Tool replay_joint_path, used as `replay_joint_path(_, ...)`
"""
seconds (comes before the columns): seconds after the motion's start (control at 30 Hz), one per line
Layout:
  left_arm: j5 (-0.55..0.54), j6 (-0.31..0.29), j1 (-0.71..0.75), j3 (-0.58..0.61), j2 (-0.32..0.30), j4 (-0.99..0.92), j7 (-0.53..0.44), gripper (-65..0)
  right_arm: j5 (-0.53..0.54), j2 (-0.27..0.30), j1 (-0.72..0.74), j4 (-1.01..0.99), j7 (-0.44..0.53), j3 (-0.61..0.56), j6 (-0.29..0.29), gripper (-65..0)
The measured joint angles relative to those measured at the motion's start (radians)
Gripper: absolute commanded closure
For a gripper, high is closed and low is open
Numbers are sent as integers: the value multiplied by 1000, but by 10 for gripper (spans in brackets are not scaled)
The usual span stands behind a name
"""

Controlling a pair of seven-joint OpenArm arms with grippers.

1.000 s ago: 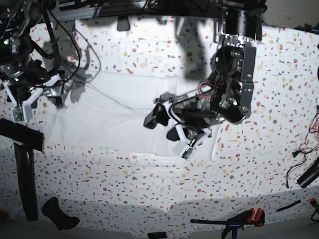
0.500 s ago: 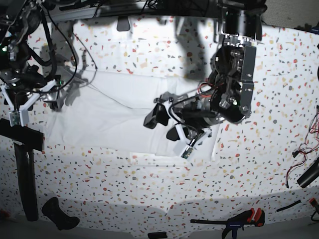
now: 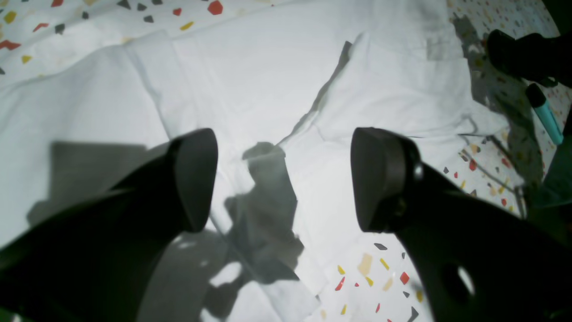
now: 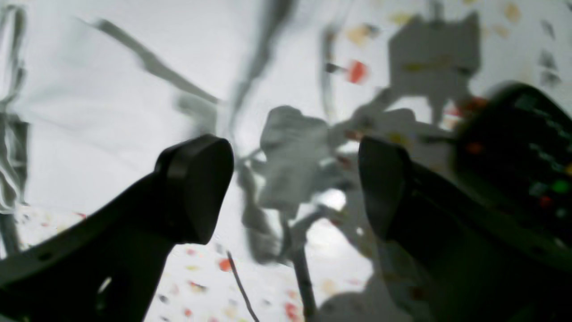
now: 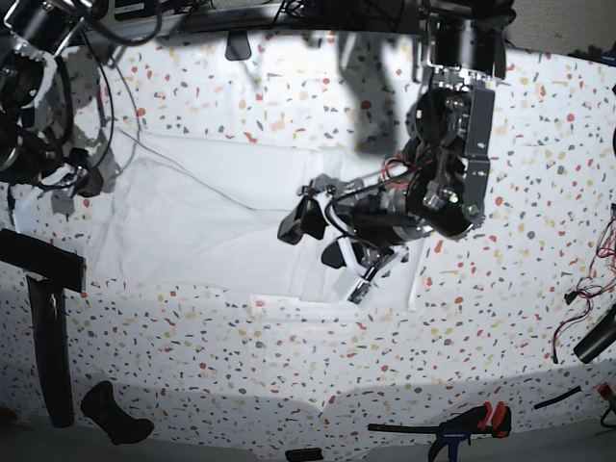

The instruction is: Fold the T-shirt properly

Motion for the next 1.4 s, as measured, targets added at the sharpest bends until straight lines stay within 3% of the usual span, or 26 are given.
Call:
replay_joint_path(0.13, 0, 0, 0, 0, 0, 0, 0, -449, 71, 73, 37, -125, -4, 0, 10, -465)
replay_joint_path(0.23, 0, 0, 0, 0, 0, 0, 0, -449, 111, 90, 85, -240, -8, 1, 10, -465)
replay_joint_path(0.43, 0, 0, 0, 0, 0, 0, 0, -449, 114, 90, 131, -391, -18, -43, 11, -465)
replay_joint_path(0.7, 0, 0, 0, 0, 0, 0, 0, -449, 145, 96, 142, -390, 23, -188, 11, -465)
replay_joint_path(0.87, 0, 0, 0, 0, 0, 0, 0, -449, 146, 59, 145, -388, 53, -239, 14, -465)
replay_joint_path(1.0, 0, 0, 0, 0, 0, 0, 0, -449, 172, 19, 148, -387, -1, -243, 19, -465)
replay_joint_path(1.3, 1, 0, 0, 0, 0, 0, 12, -449, 171, 20, 151, -386, -37, -243, 21, -465)
replay_joint_path(1.4, 108, -10, 0, 1, 0, 0, 19, -449, 175, 21, 151, -385, -69, -243, 22, -465)
